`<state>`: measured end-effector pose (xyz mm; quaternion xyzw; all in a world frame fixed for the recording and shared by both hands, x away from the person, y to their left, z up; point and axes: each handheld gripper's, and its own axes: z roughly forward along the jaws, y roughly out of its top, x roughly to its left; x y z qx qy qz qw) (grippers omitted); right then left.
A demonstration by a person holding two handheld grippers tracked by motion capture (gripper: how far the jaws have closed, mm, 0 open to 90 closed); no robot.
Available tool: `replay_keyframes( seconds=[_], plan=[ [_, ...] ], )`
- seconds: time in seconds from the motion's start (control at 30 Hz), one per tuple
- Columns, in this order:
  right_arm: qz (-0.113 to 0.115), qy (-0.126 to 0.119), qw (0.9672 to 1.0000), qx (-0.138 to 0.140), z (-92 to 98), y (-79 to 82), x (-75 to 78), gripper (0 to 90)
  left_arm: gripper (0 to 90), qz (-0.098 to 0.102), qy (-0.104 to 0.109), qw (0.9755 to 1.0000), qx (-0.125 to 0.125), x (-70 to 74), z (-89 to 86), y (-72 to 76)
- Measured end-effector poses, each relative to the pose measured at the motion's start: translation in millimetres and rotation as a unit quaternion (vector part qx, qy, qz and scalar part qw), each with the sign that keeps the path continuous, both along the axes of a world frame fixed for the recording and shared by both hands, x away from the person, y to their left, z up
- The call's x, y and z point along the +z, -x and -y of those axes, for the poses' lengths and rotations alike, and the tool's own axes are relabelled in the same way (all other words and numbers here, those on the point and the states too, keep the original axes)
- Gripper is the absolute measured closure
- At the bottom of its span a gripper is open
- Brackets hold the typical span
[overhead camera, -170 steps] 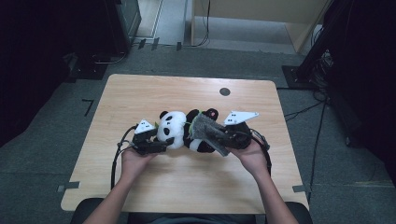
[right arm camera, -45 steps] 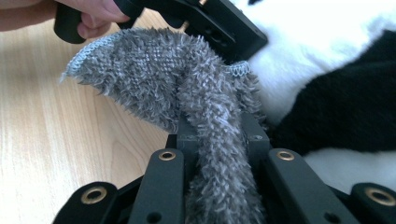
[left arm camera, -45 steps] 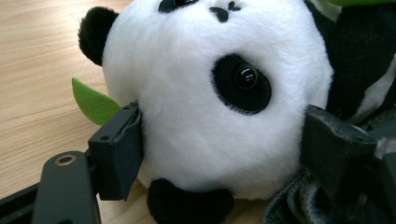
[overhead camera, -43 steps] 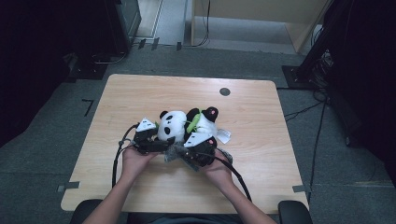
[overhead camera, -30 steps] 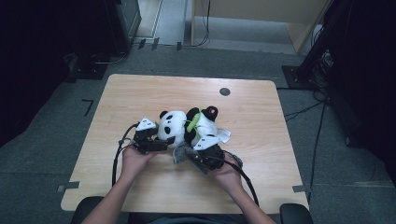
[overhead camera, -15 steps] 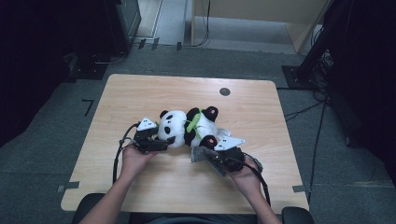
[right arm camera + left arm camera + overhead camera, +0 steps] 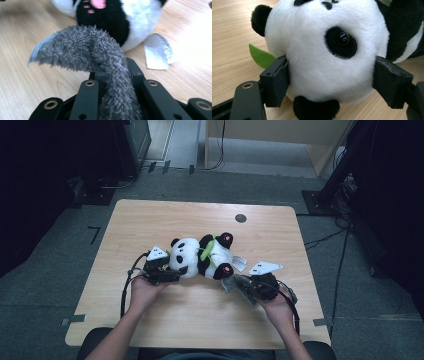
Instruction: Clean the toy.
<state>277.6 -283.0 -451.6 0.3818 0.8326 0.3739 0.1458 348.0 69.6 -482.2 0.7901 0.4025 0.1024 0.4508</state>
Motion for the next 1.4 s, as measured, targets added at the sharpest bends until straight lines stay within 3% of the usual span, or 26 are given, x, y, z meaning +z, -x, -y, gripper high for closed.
replay_keyframes(
  seconds=[0.2, 0.3, 0.4, 0.53, 0.7, 0.77, 0.87, 1.03, 1.13, 1.27, 1.3, 1.4],
  plan=[
    [0.002, -0.013, 0.9996, -0.026, 10.1, -8.5, -1.4, 76.3, 21.2, 0.0, 0.001, 1.0, 0.001, 0.0, 0.0, -0.1],
    [0.01, -0.038, 0.9977, -0.056, 20.2, -17.9, -1.1, 76.2, 21.2, 0.001, 0.0, 1.0, 0.001, -0.1, 0.3, 0.1],
    [0.015, -0.051, 0.9963, -0.067, 24.7, -26.3, -0.7, 76.3, 21.2, 0.001, -0.001, 1.0, 0.002, 0.0, 0.5, 0.2],
    [0.021, -0.048, 0.9959, -0.073, 26.1, -34.4, -1.2, 76.4, 21.1, 0.001, -0.001, 1.0, 0.002, 0.0, 0.7, 0.3],
    [0.029, -0.066, 0.9929, -0.095, 36.5, -51.0, -2.8, 76.4, 20.9, -0.001, 0.004, 1.0, 0.004, 0.2, 0.8, -0.4],
    [0.025, -0.084, 0.99, -0.11, 44.9, -63.0, -3.9, 76.3, 20.9, -0.001, 0.003, 1.0, 0.005, 0.1, 1.1, 0.0],
    [0.041, -0.096, 0.9871, -0.121, 50.4, -72.6, -4.4, 76.3, 20.9, 0.001, 0.002, 1.0, 0.004, -0.2, 0.9, 0.7],
    [0.05, -0.082, 0.9857, -0.139, 56.7, -87.1, -7.8, 76.3, 20.8, 0.005, 0.003, 1.0, 0.007, -1.0, 1.0, 1.7],
    [0.068, -0.064, 0.9842, -0.151, 64.4, -96.2, -13.1, 76.2, 20.8, 0.005, 0.004, 1.0, 0.007, -1.3, 0.9, 1.6],
    [0.054, -0.073, 0.9817, -0.168, 77.3, -110.7, -19.2, 76.0, 20.8, 0.006, 0.006, 0.9999, 0.006, -1.6, 0.5, 1.3],
    [0.065, -0.062, 0.9803, -0.176, 80.4, -115.1, -22.9, 75.9, 20.8, 0.007, 0.006, 0.9999, 0.006, -1.7, 0.5, 1.2],
    [0.054, -0.055, 0.9794, -0.187, 84.6, -121.5, -31.5, 75.2, 20.7, 0.007, 0.006, 0.9999, 0.005, -1.8, 0.4, 1.5]
  ],
)
